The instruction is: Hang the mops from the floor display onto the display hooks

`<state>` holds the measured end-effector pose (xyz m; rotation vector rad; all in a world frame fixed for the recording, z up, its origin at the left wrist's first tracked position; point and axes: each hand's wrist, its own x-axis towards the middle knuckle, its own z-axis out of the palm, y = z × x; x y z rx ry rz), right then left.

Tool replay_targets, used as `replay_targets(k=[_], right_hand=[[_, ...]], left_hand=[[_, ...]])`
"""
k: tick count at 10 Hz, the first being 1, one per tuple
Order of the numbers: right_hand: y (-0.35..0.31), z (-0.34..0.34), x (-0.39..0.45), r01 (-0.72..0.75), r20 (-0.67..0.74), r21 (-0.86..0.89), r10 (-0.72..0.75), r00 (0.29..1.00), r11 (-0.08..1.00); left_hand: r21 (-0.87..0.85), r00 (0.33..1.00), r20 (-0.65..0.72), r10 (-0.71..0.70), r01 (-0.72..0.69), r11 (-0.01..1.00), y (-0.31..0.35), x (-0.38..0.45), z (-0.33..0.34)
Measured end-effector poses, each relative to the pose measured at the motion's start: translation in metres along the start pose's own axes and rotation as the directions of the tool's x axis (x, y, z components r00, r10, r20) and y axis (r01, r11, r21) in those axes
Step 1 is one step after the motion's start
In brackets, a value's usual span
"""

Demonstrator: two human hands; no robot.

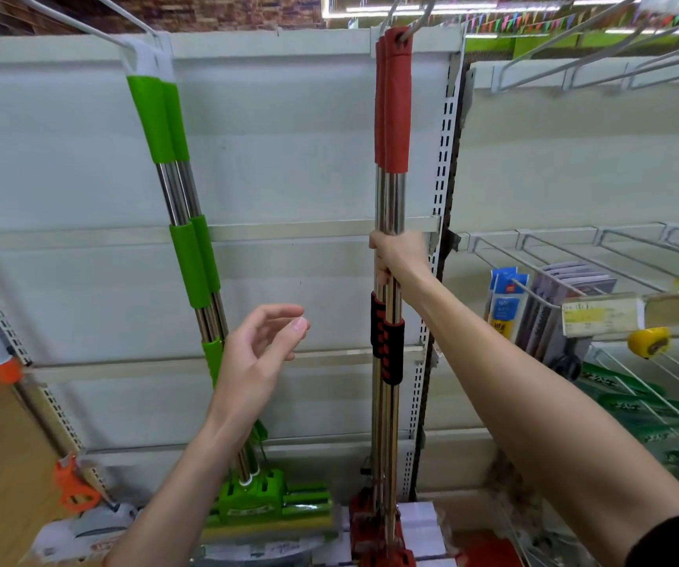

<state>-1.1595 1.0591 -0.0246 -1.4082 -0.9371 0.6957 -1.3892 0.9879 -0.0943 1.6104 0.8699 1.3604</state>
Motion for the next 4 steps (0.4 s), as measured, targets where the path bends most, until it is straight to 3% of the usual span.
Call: replay_targets(k=[2,4], right_hand=[[0.007,-0.013,-0.012,0.078,0.043,-0.156,-0.072,0.996,0.985],[0.025,-0.046,-0.027,0.207,-0.004,-0.428,-0.231,0.973,0.880]], left_hand=[[-0.010,1.000,-0.002,0.016,-0.016,1.000,0.003,-0.007,-0.005],[-0.013,1.000,-0.008,0.025,-0.026,1.000,0.006,-0.013,-0.005]])
